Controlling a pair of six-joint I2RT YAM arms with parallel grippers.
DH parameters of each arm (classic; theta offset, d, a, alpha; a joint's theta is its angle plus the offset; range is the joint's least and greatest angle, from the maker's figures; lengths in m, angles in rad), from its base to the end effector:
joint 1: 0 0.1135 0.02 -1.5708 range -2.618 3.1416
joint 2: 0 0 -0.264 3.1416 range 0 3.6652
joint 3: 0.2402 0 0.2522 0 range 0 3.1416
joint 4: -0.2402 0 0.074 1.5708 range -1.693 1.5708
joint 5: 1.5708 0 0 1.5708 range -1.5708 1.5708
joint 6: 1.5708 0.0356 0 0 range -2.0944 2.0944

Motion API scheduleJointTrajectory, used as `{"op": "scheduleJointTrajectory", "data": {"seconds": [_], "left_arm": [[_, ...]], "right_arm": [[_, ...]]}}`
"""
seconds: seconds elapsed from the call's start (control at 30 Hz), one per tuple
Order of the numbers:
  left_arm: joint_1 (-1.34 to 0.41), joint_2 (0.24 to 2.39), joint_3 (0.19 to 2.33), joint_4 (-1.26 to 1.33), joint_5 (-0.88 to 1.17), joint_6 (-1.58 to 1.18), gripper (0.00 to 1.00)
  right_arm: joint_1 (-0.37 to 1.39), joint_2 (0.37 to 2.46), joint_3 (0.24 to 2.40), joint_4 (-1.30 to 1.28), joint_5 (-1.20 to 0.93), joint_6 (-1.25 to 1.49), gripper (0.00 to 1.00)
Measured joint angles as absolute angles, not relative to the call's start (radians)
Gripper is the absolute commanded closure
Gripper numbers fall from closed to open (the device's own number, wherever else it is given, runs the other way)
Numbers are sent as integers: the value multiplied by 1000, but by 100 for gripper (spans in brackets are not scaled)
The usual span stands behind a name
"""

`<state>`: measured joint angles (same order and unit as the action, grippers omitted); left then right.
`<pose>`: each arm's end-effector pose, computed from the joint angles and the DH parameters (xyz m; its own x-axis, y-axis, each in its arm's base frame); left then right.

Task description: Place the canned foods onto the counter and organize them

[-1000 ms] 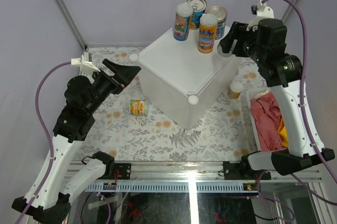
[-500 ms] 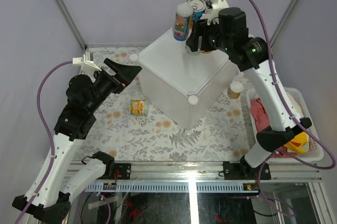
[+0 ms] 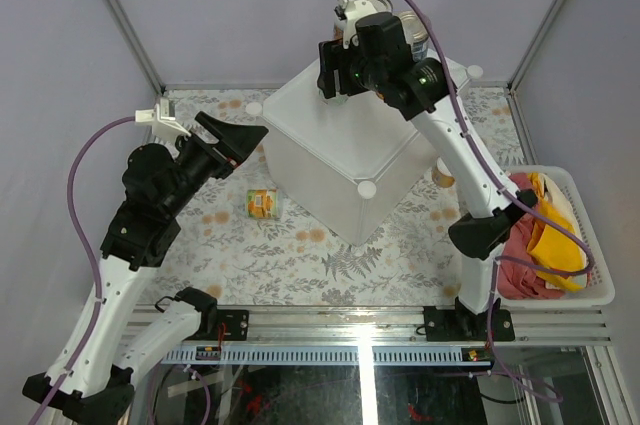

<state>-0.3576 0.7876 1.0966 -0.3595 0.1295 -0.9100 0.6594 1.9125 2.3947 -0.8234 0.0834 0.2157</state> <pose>0.1464 -0.0596 0.4267 -0.3984 -0.6869 -0.6078 0.2499 0.5564 -0.7925 0.3186 0.2432 0.4924 -0.3757 -0.0214 -0.9265 -0.4791 0.8602 0.1745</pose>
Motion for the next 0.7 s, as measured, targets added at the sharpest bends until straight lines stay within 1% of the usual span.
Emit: {"op": "scheduleJointTrajectory", "data": {"seconds": [0.33, 0.6, 0.7], "left_arm": [[-358, 785, 1097, -360, 129, -901, 17], [-358, 787, 1097, -360, 130, -900, 17], [-358, 787, 1097, -360, 130, -900, 17]], "right_arm": [[660, 1980, 2439, -839, 114, 215, 100], [660, 1984, 2453, -841, 114, 216, 100], [660, 1990, 2458, -841, 113, 216, 98]]}}
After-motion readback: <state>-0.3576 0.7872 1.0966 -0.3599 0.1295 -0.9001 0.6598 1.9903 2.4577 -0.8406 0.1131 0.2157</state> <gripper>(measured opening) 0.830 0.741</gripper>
